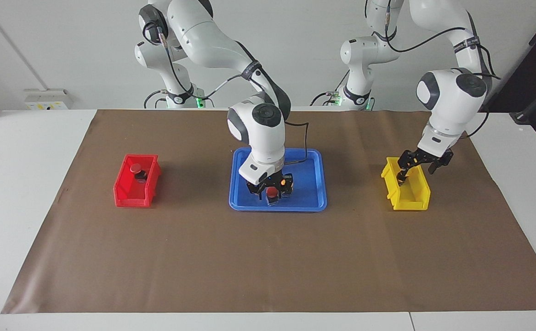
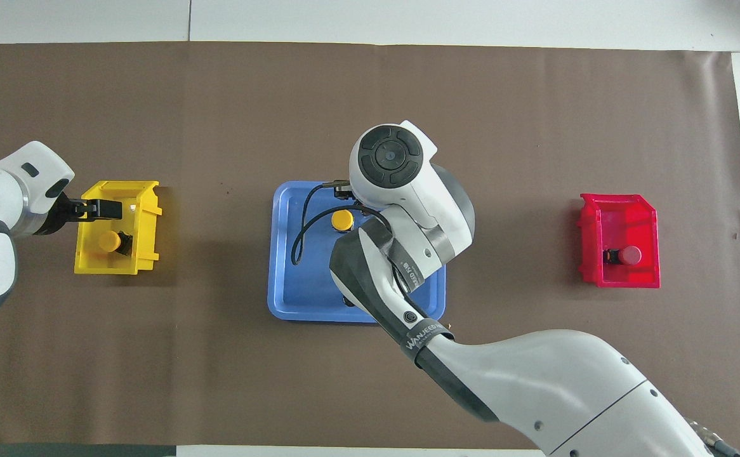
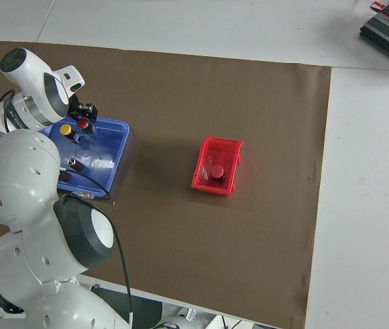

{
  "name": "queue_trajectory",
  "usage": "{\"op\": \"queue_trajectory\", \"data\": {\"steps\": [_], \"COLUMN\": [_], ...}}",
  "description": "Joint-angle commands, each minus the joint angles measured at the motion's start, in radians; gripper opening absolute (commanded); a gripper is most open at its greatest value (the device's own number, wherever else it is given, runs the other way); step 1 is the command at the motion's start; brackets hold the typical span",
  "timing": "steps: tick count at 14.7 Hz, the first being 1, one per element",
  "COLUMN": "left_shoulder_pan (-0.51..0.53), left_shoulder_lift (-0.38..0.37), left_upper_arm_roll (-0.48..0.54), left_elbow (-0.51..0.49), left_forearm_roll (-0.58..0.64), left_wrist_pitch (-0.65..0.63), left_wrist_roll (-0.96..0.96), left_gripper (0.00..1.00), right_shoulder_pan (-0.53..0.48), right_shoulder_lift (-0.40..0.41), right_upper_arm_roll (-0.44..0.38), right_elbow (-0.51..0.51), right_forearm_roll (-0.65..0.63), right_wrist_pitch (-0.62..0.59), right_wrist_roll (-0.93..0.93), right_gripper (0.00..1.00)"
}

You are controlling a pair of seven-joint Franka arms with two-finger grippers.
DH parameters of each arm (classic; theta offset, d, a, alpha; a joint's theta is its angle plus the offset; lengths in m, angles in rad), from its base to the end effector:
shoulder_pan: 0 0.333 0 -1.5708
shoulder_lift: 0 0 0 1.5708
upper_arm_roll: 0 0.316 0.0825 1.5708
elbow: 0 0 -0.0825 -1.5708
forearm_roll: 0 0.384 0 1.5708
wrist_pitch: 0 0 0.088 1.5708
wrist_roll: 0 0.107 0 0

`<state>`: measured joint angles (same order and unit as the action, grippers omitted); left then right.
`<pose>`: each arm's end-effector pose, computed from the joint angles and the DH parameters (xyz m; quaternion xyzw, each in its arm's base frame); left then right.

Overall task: Sort red and yellow buttons by color
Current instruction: 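Carry the red button to the red bin while the left gripper reaches yellow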

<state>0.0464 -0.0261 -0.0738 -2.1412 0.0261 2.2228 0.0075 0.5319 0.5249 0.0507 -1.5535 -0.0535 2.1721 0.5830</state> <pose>0.5443 -0.0143 0.4258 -0.9982 0.0248 -0.0539 0.0112 0.5911 0.3807 0.3526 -0.9988 -0.0099 -0.0451 0.0175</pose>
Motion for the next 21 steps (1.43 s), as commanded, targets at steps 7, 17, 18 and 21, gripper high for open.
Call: {"op": "queue_trajectory", "data": {"steps": [7, 17, 18, 21], "left_shoulder_pan": [0.001, -0.07, -0.15, -0.378], "left_shoulder_lift": [-0.018, -0.086, -0.077, 0.015], "left_upper_arm_roll": [-0.001, -0.02, -0.018, -0.018], "left_elbow": [0.274, 0.263, 0.215, 0.182], "left_forearm_roll": [-0.011, -0.055, -0.055, -0.055], "left_wrist_pitch": [-0.347, -0.378, -0.297, -0.12], "left_wrist_roll": [0.086, 0.018, -0.092, -0.425], "left_gripper": [1.0, 1.0, 1.0, 1.0], "right_shoulder_pan": [0.013, -0.03, -0.073, -0.24], "right_shoulder_lift": [-0.034, -0.121, -0.179, -0.336], "right_upper_arm_roll": [-0.002, -0.014, -0.012, -0.012], "right_elbow": [-0.051, 0.049, 0.03, -0.038], "right_forearm_roll": [-0.019, -0.019, -0.019, -0.008], "right_wrist_pitch": [0.023, -0.19, -0.225, -0.407], "right_wrist_roll": [0.014, -0.006, -0.053, -0.297], "right_gripper": [0.57, 0.22, 0.22, 0.22]}}
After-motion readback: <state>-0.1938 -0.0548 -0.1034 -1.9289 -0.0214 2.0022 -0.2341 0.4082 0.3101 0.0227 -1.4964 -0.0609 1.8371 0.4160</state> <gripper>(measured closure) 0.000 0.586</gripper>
